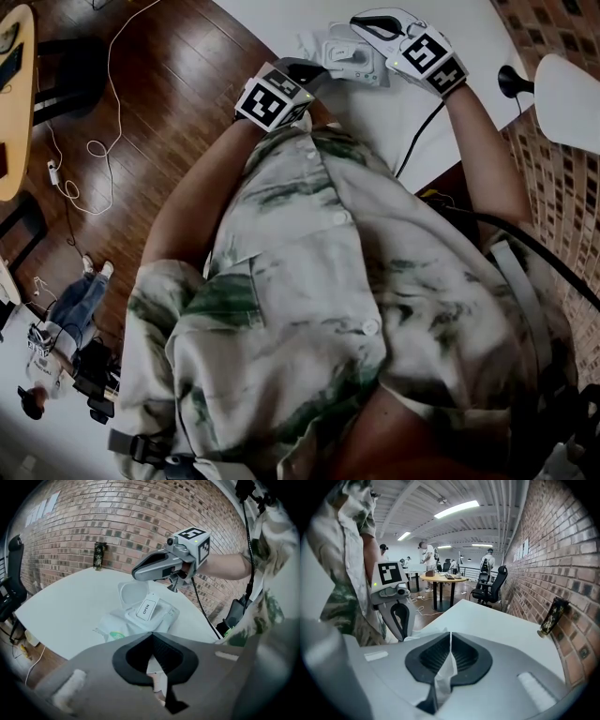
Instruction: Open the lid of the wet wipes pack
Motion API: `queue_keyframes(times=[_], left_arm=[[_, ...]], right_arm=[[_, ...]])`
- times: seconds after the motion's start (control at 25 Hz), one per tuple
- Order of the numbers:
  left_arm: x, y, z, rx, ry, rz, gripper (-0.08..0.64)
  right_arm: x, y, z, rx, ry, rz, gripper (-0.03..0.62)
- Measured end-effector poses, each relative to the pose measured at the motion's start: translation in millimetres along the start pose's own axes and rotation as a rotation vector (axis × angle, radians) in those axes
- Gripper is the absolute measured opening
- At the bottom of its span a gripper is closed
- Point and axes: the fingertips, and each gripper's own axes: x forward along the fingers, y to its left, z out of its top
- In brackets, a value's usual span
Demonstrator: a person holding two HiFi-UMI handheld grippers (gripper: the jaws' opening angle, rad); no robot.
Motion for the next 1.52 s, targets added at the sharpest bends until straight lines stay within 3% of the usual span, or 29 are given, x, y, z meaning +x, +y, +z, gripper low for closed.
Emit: queue_keyframes(times=[0.24,0.56,1.0,1.36,1.52], left_arm=[[-1,0,-2,-0.004,0.018,0.008,0.0],[-1,2,-1,0.019,0.043,0.004,0.0],[-3,0,1,-0.004,0.034,-0.017,0.001],[-16,2,4,-0.006,-0.028,-0.023,0.003],[-41,-10,18,0.026,-0.102,-0.036,0.003]], right_arm=[[16,-24,-15,0.144,-0.037,0.08,0.017],[43,-39,-46,0.431,-0.065,0.2,0.017],[47,-35,-54,0.482,-0.087,0.213,0.005],[18,-39,-33,0.468,-0.17,0.051,0.006],[-17,-31,-29,0.458,-0.204,-0.12,0.01]])
